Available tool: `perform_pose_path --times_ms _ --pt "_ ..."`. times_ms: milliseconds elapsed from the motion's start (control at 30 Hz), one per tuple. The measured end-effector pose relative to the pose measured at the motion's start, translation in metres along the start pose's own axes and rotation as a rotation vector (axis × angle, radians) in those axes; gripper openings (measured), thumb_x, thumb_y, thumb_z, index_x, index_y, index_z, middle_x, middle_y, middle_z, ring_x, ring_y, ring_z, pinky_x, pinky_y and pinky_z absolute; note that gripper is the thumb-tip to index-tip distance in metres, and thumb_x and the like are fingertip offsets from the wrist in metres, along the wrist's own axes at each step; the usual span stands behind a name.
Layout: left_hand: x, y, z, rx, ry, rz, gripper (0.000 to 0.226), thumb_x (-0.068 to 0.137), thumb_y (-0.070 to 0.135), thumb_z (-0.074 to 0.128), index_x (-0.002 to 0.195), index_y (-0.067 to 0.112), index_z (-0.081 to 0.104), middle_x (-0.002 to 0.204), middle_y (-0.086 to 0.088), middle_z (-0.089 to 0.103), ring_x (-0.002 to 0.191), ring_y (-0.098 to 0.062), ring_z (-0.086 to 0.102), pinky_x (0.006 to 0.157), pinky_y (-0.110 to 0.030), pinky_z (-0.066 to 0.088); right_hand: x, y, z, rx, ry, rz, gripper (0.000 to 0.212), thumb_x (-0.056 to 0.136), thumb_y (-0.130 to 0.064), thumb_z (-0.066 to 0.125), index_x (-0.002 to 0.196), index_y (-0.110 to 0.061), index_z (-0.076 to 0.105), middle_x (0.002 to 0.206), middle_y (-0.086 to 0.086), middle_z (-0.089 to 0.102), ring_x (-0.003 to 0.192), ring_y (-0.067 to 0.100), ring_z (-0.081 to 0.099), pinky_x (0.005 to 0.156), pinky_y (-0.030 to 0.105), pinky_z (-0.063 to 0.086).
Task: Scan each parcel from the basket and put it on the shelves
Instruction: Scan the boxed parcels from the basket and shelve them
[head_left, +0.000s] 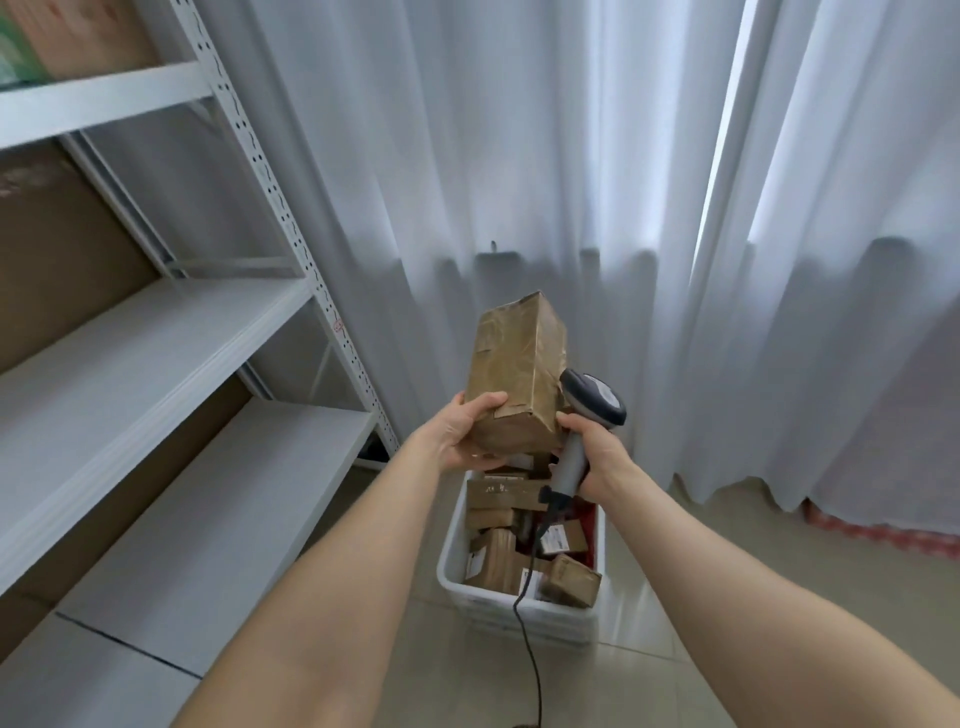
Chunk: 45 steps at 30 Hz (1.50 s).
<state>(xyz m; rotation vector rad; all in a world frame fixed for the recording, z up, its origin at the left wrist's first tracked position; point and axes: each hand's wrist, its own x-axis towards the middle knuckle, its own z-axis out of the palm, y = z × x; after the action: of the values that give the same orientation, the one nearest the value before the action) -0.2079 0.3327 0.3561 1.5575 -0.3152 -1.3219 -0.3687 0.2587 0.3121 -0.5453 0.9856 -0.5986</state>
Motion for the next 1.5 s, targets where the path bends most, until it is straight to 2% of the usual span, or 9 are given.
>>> perform_pose_path --times_ms 167,333,467,633,900,1067,1167,1267,1500 --pt "-0.034 0.009 0.015 0.166 0.091 0.197 0.05 0.086 0.019 0.06 0.133 0.024 0.046 0.109 -0.008 0.065 0.084 -0.02 0.066 0.057 -0.031 0.053 -0.029 -0.007 0.003 -0.015 -0.001 -0.103 0.059 0.076 -0.012 0.079 0.13 -0.011 0.053 0.121 0.014 0.065 0.11 0.035 0.061 0.098 0.055 0.049" --pt "-0.064 0.018 0.023 0.328 0.056 0.281 0.087 0.07 0.061 0.071 0.141 0.022 0.041 0.127 -0.007 0.06 0.109 -0.026 0.061 0.091 -0.04 0.052 -0.053 -0.009 0.019 -0.056 -0.029 -0.194 0.033 0.078 -0.007 0.076 0.104 -0.017 0.059 0.115 0.013 0.066 0.108 0.034 0.061 0.097 0.053 0.05" --pt "-0.08 0.018 0.002 0.197 0.112 0.18 0.049 0.081 0.045 0.068 0.121 0.02 0.056 0.102 -0.007 0.067 0.091 -0.022 0.063 0.069 -0.032 0.051 -0.071 -0.012 0.03 -0.012 -0.15 -0.199 0.028 0.083 -0.01 0.073 0.109 -0.016 0.063 0.11 0.013 0.071 0.105 0.033 0.065 0.097 0.054 0.05" --pt "-0.105 0.02 -0.044 -0.068 0.062 0.133 0.04 0.086 0.053 0.054 0.11 0.021 0.058 0.11 -0.011 0.066 0.109 -0.031 0.058 0.1 -0.054 0.04 -0.091 -0.009 0.059 0.011 -0.133 -0.232 0.046 0.087 -0.02 0.071 0.13 -0.013 0.055 0.121 0.014 0.062 0.112 0.032 0.06 0.1 0.048 0.049" --pt "-0.143 0.026 -0.118 -0.174 -0.062 0.113 0.046 0.09 0.053 0.045 0.121 0.02 0.057 0.118 -0.017 0.065 0.112 -0.038 0.058 0.095 -0.063 0.042 -0.122 0.034 0.128 -0.024 -0.212 -0.176 0.052 0.083 -0.017 0.075 0.131 -0.014 0.055 0.122 0.014 0.064 0.11 0.035 0.061 0.099 0.054 0.049" --pt "-0.158 0.035 -0.152 0.005 0.119 0.244 0.023 0.091 0.03 0.052 0.11 0.018 0.058 0.11 -0.009 0.06 0.1 -0.024 0.058 0.078 -0.04 0.051 -0.128 0.052 0.156 -0.1 -0.162 -0.228 0.051 0.082 -0.013 0.076 0.128 -0.013 0.054 0.121 0.012 0.063 0.112 0.035 0.06 0.102 0.055 0.046" --pt "-0.169 0.042 -0.161 0.227 0.16 0.255 0.039 0.083 0.049 0.065 0.11 0.022 0.057 0.109 -0.002 0.063 0.095 -0.019 0.059 0.076 -0.035 0.049 -0.13 0.06 0.169 -0.229 -0.093 -0.293 0.027 0.082 -0.005 0.073 0.1 -0.018 0.057 0.11 0.007 0.063 0.11 0.031 0.058 0.103 0.052 0.045" --pt "-0.176 0.046 -0.165 0.356 0.149 0.247 0.052 0.075 0.056 0.07 0.111 0.024 0.049 0.1 0.0 0.063 0.088 -0.017 0.06 0.061 -0.03 0.047 -0.136 0.068 0.182 -0.29 -0.093 -0.328 0.025 0.083 -0.001 0.07 0.089 -0.021 0.055 0.097 0.004 0.062 0.098 0.026 0.058 0.096 0.047 0.048" --pt "-0.173 0.037 -0.186 0.012 0.132 0.198 0.04 0.082 0.044 0.062 0.111 0.018 0.058 0.103 -0.01 0.065 0.092 -0.027 0.061 0.072 -0.039 0.05 -0.147 0.07 0.181 -0.156 -0.179 -0.24 0.022 0.087 -0.019 0.071 0.108 -0.014 0.064 0.104 0.008 0.068 0.099 0.027 0.065 0.095 0.046 0.049"
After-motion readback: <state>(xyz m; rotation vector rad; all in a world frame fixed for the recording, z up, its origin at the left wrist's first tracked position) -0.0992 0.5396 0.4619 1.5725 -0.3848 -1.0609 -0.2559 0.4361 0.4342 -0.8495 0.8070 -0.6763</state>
